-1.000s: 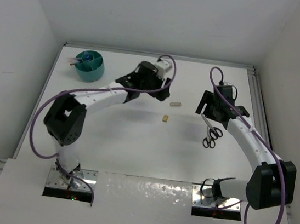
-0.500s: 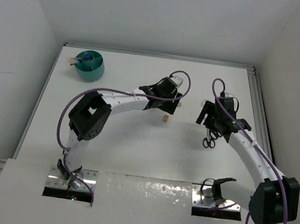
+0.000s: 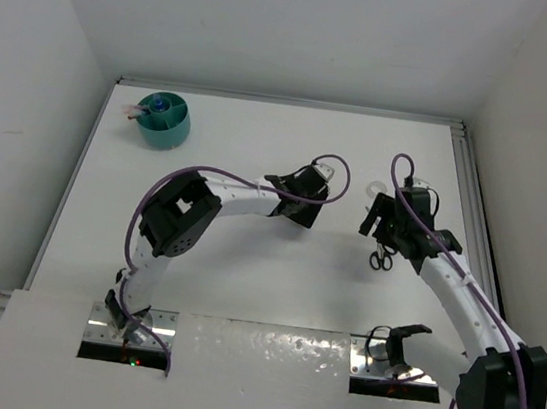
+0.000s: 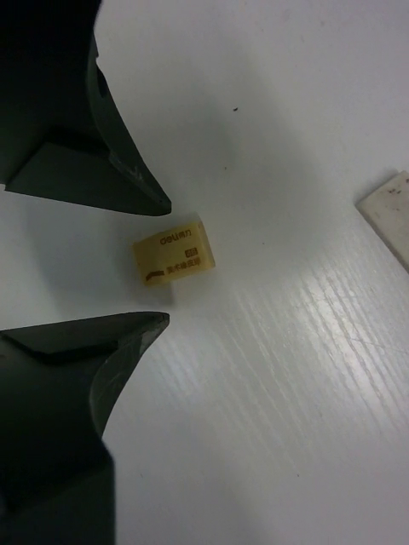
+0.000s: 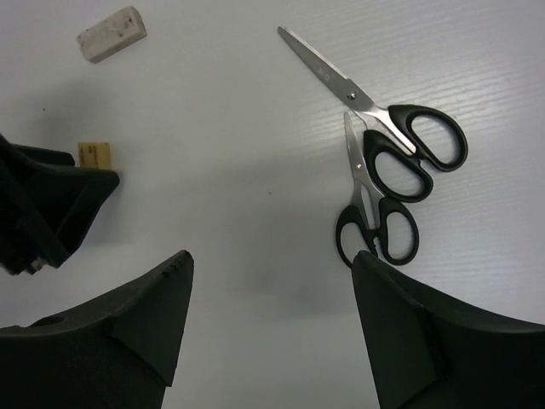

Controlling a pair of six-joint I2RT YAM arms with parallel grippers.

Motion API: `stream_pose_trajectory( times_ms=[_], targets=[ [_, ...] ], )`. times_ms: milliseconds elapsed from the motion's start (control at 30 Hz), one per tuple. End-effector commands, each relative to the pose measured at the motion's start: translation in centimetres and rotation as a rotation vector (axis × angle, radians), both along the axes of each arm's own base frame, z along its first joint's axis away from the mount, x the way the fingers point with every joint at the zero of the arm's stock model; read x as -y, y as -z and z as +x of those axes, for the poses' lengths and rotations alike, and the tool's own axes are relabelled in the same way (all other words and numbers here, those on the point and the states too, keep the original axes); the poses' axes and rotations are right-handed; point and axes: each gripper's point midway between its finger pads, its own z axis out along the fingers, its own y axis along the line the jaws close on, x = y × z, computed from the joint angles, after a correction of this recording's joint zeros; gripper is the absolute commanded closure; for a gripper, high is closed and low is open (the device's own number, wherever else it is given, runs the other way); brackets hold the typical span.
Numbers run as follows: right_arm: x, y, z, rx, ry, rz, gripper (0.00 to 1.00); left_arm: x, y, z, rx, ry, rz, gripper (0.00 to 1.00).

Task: Sort the stationery into containers
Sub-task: Pick up the stationery from the center of the board, then place the stationery in the storage box.

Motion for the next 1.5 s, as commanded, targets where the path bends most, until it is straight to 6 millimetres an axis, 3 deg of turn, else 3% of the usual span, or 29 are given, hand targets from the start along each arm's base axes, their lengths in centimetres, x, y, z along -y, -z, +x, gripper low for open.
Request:
stream_pose_trajectory(
  times_ms=[0, 167, 267, 300, 333, 400, 500, 533, 567, 600, 633, 667, 700, 733, 767, 800, 833, 867, 900, 933, 967, 1000, 1033, 1067, 1100, 1233, 1367, 1467],
  targets=[
    [0.4, -0.5, -0.4, 0.029, 0.01, -0.006, 0.26, 0.5, 0.8, 0.7, 0.017, -0.033, -0.006, 0.53],
    [1.0, -0.6, -0.9, 0.036, 0.025, -0.027, 0.26, 0.4, 1.5, 1.3, 0.034, -0.039, 0.011, 0.62],
    [1.2, -0.8, -0.9, 0.046, 0.033, -0.033, 0.26, 0.2, 1.4, 1.5, 0.042, -0.041, 0.021, 0.8],
    [1.1, -1.0, -0.9, 0.053, 0.031, -0.031, 0.26, 0.2, 1.2, 1.4, 0.041, -0.034, 0.024, 0.96],
    [1.2, -1.0, -0.9, 0.055, 0.032, -0.033, 0.26, -0.1, 0.9, 1.3, 0.03, -0.031, 0.033, 1.0],
    [1.2, -1.5, -0.6, 0.068, 0.03, -0.041, 0.26, 0.0, -0.7, 1.6, 0.038, 0.003, 0.031, 1.0],
    [1.4, -2.3, 0.3, 0.096, 0.025, -0.056, 0.27, -2.0, -4.4, 2.9, 0.093, 0.042, 0.031, 1.0],
    [1.2, -2.6, 0.9, 0.113, 0.022, -0.056, 0.27, -3.5, -8.1, 4.7, 0.162, 0.017, -0.032, 1.0],
    [1.2, -2.7, 1.2, 0.121, 0.024, -0.058, 0.27, -5.5, -8.0, 4.8, 0.168, 0.013, -0.03, 1.0],
    [1.0, -2.8, 1.6, 0.13, 0.018, -0.052, 0.27, -6.9, -11.6, 5.5, 0.225, 0.008, -0.104, 1.0],
    [0.6, -2.9, 2.5, 0.148, 0.015, -0.04, 0.27, -10.1, -13.2, 7.9, 0.273, -0.047, -0.144, 1.0],
    [0.1, -3.1, 3.1, 0.158, 0.002, -0.02, 0.27, -11.2, -14.2, 8.0, 0.288, 0.009, -0.172, 1.0],
    [-0.4, -3.1, 3.5, 0.16, -0.01, -0.004, 0.28, -13.4, -16.5, 8.8, 0.344, 0.003, -0.175, 1.0],
    [-0.9, -4.1, 4.7, 0.193, -0.019, 0.015, 0.28, -17.1, -17.5, 10.1, 0.366, -0.048, -0.159, 1.0],
    [-1.6, -3.3, 5.4, 0.164, -0.034, 0.025, 0.29, -18.8, -18.3, 10.6, 0.391, -0.044, -0.139, 1.0],
    [-2.5, -3.4, 5.9, 0.159, -0.061, 0.047, 0.29, -21.8, -19.8, 11.0, 0.419, -0.064, -0.153, 1.0],
    [-3.1, -4.7, 7.2, 0.182, -0.071, 0.057, 0.3, -23.2, -20.4, 11.1, 0.434, -0.06, -0.153, 1.0],
    [-3.6, -3.5, 8.0, 0.141, -0.081, 0.049, 0.3, -24.3, -20.8, 11.1, 0.452, -0.025, -0.152, 1.0],
    [-4.4, -3.8, 8.6, 0.14, -0.104, 0.048, 0.3, -27.0, -21.2, 11.3, 0.47, -0.054, -0.138, 1.0],
    [-5.2, -5.1, 9.8, 0.167, -0.12, 0.05, 0.3, -28.3, -21.3, 11.4, 0.485, -0.056, -0.127, 1.0],
    [-5.6, -4.1, 10.6, 0.137, -0.128, 0.036, 0.3, -29.2, -21.2, 11.6, 0.499, -0.033, -0.11, 1.0],
    [-6.6, -4.1, 11.0, 0.136, -0.152, 0.035, 0.3, -31.9, -21.1, 12.2, 0.514, -0.075, -0.092, 1.0],
    [-7.5, -5.0, 11.9, 0.158, -0.165, 0.044, 0.3, -33.1, -20.8, 12.5, 0.514, -0.094, -0.091, 1.0],
    [-8.2, -4.2, 12.3, 0.139, -0.178, 0.041, 0.3, -33.4, -20.1, 12.9, 0.499, -0.082, -0.115, 1.0],
    [-8.7, -4.2, 12.9, 0.144, -0.183, 0.052, 0.3, -35.1, -20.0, 13.2, 0.503, -0.097, -0.117, 1.0],
    [-10.7, -4.3, 14.2, 0.126, -0.211, 0.091, 0.3, -36.5, -19.0, 14.1, 0.523, 0.005, -0.109, 1.0],
    [-11.3, -4.0, 14.7, 0.108, -0.219, 0.06, 0.3, -37.8, -17.7, 14.2, 0.584, 0.26, 0.045, 1.0],
    [-11.6, -3.8, 14.6, 0.099, -0.227, 0.044, 0.3, -39.9, -16.9, 14.8, 0.607, 0.312, 0.116, 1.0]
  ],
)
